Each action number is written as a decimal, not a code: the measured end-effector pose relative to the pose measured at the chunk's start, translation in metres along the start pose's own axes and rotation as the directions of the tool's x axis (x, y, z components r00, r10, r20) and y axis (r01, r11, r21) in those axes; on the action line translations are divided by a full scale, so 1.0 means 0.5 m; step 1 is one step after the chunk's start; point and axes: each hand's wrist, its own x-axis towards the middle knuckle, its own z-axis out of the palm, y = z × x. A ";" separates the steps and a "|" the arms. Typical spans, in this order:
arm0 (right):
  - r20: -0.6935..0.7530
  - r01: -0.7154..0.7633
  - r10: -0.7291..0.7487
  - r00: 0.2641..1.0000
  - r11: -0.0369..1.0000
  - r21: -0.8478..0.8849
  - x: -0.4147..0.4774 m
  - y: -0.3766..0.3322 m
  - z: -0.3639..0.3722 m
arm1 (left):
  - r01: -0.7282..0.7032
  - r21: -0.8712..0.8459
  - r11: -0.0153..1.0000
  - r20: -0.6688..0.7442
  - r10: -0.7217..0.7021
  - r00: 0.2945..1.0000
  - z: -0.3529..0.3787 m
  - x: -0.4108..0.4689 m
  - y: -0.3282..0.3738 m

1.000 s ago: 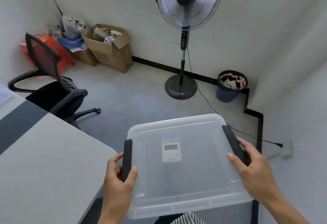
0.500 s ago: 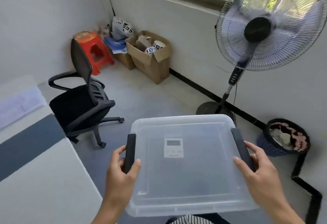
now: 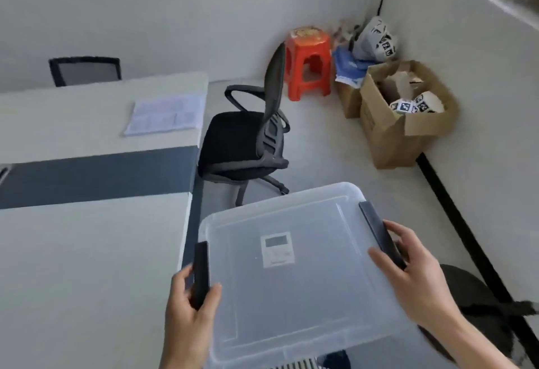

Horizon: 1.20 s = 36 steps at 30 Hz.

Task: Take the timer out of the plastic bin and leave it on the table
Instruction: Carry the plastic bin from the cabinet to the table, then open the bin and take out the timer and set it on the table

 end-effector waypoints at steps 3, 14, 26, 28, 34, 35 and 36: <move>0.112 0.087 -0.082 0.990 0.995 -0.047 0.078 -0.060 0.046 | 0.070 -0.049 0.996 -0.121 -0.075 0.990 -0.013 0.017 -0.018; 0.362 0.283 -0.216 0.907 0.949 -0.142 0.224 -0.300 0.311 | 0.102 -0.137 0.985 -0.388 -0.148 0.910 -0.180 0.217 -0.017; 0.768 0.625 -0.333 0.548 0.772 -0.112 0.343 -0.504 0.656 | 0.283 -0.309 0.908 -0.674 -0.419 0.609 -0.279 0.253 -0.085; 0.825 0.675 -0.329 0.460 0.734 -0.083 0.366 -0.526 0.721 | 0.360 -0.336 0.870 -0.679 -0.489 0.547 -0.276 0.263 -0.097; 0.922 0.756 -0.298 0.247 0.654 0.009 0.395 -0.587 0.899 | 0.442 -0.426 0.789 -0.727 -0.590 0.351 -0.269 0.313 -0.104; 0.931 0.771 -0.299 0.210 0.636 0.031 0.395 -0.594 0.925 | 0.464 -0.444 0.767 -0.724 -0.612 0.319 -0.269 0.323 -0.112; 0.940 0.779 -0.288 0.186 0.625 0.038 0.393 -0.600 0.946 | 0.487 -0.459 0.743 -0.716 -0.634 0.293 -0.270 0.332 -0.118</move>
